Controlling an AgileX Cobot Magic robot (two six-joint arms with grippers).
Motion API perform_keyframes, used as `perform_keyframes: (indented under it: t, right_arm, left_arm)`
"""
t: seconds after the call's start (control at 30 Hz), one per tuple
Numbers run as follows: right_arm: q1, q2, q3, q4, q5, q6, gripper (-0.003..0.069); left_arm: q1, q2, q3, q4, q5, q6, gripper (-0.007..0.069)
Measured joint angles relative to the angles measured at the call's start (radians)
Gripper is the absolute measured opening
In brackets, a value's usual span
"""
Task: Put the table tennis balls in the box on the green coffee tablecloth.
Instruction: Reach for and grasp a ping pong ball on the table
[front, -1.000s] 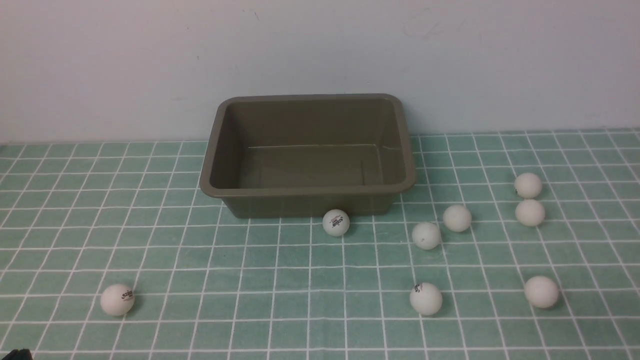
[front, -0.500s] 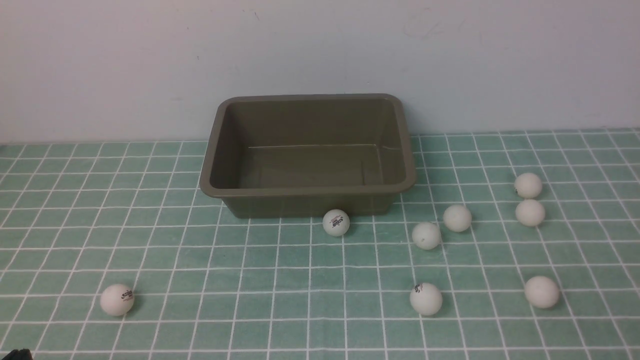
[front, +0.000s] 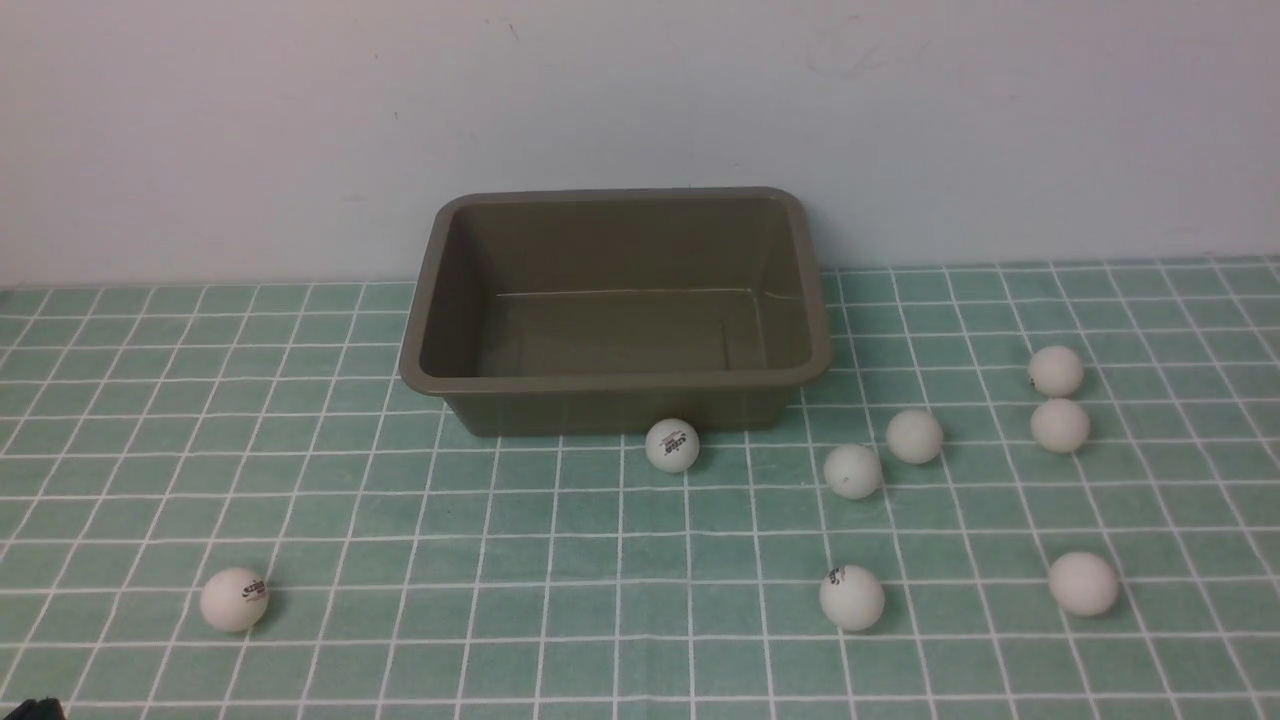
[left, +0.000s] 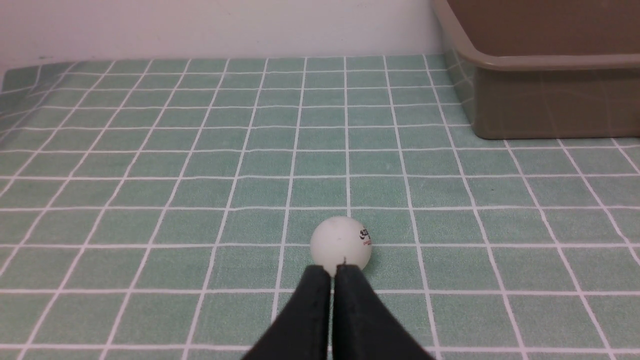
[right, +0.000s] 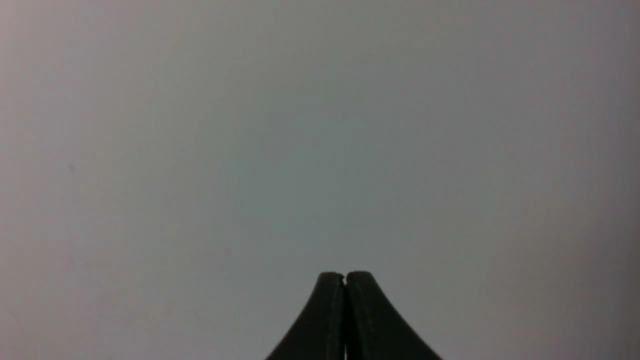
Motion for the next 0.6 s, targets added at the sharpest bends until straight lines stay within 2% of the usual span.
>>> perform_keyframes:
  t: [0.1,0.17,0.27,0.33,0.4,0.47,0.53,0.6]
  right_arm:
    - [0.0,0.073,-0.015,0.035,0.088,-0.018,-0.001]
    - [0.0,0.13,-0.014,0.09,0.184,-0.076,-0.001]
    - [0.0,0.202,-0.014,0.263,0.303,-0.245,-0.001]
    - [0.0,0.234,-0.014,0.383,0.355,-0.392,-0.001]
    - [0.0,0.254,-0.014,0.527,0.397,-0.597,-0.001]
    - [0.0,0.261,-0.02,0.636,0.423,-0.736,-0.001]
    - [0.0,0.272,-0.05,0.769,0.456,-0.836,-0.001]
    - [0.0,0.298,-0.105,0.85,0.502,-0.88,-0.001]
  left_arm:
    - [0.0,0.0,0.0,0.0,0.0,0.0,-0.0005]
    - [0.0,0.0,0.0,0.0,0.0,0.0,-0.0005]
    - [0.0,0.0,0.0,0.0,0.0,0.0,-0.0005]
    - [0.0,0.0,0.0,0.0,0.0,0.0,-0.0005]
    - [0.0,0.0,0.0,0.0,0.0,0.0,-0.0005]
    - [0.0,0.0,0.0,0.0,0.0,0.0,-0.0005]
    - [0.0,0.0,0.0,0.0,0.0,0.0,-0.0005]
    - [0.0,0.0,0.0,0.0,0.0,0.0,-0.0005]
